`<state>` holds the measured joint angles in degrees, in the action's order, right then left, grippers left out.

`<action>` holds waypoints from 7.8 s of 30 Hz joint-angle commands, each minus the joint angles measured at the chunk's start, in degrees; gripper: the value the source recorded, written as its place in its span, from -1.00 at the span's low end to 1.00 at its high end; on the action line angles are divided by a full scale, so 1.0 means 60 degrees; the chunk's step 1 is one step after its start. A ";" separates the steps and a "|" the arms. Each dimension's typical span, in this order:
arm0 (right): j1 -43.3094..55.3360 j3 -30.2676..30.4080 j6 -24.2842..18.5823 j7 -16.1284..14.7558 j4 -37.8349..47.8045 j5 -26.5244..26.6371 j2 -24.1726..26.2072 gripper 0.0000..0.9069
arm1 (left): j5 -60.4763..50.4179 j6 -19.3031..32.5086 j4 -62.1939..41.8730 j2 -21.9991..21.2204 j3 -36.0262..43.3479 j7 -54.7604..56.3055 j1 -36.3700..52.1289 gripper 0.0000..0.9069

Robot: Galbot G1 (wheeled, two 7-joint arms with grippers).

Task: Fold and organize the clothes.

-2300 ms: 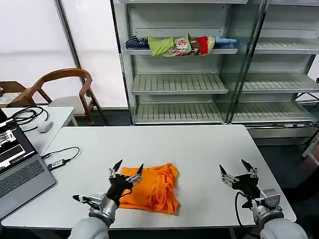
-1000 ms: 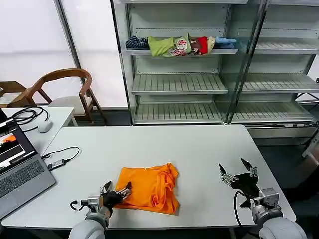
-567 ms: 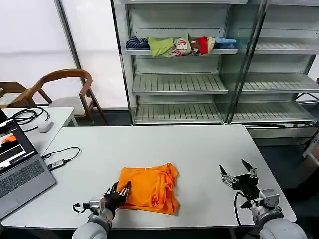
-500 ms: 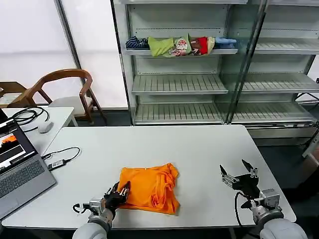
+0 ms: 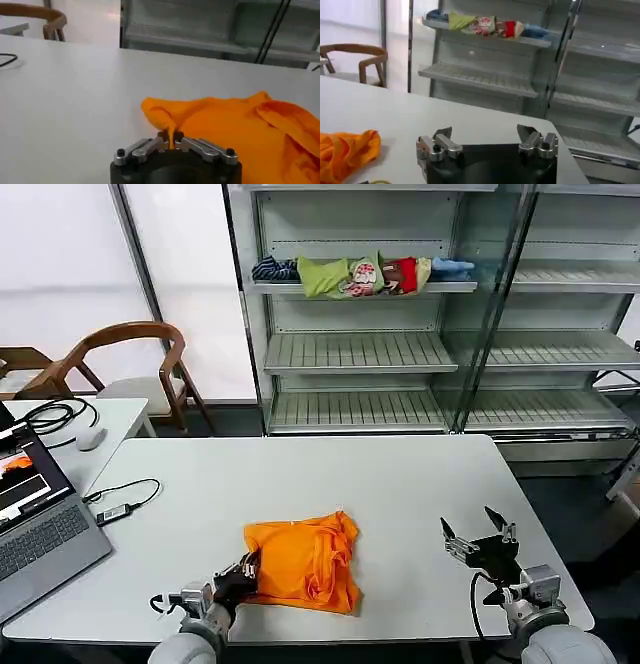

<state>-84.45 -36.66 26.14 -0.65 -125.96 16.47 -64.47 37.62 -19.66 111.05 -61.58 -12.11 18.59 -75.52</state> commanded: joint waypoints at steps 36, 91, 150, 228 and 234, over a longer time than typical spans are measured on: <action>0.0377 0.0118 -0.0167 -0.0047 0.0274 0.0185 0.0282 1.00 | 0.1530 -0.2235 0.3824 0.1204 -0.3271 0.0321 -0.1331 -0.96; 0.0581 0.0348 0.0053 0.0052 -0.0130 -0.0211 -0.0029 1.00 | -0.1262 -0.2241 0.2467 0.1873 -0.1758 -0.0738 0.1462 -0.96; 0.0672 0.0550 0.0048 0.0850 -0.0473 -0.0649 -0.0188 1.00 | -0.1422 -0.0614 0.1038 -0.2035 0.3546 0.0166 0.2140 1.00; 0.2411 0.1486 -0.2678 0.0492 0.2591 -0.3000 -0.1363 1.00 | -0.5465 0.3557 -0.0454 -0.0535 -0.3629 -0.3792 0.0415 1.00; 0.2439 0.1431 -0.2714 0.0527 0.2649 -0.2961 -0.1314 1.00 | -0.5426 0.3702 -0.0495 -0.0549 -0.3667 -0.3914 0.0458 1.00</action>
<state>-70.08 -27.98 10.93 2.44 -110.66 0.24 -72.41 5.41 1.47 108.22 -64.79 -34.02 -4.47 -72.95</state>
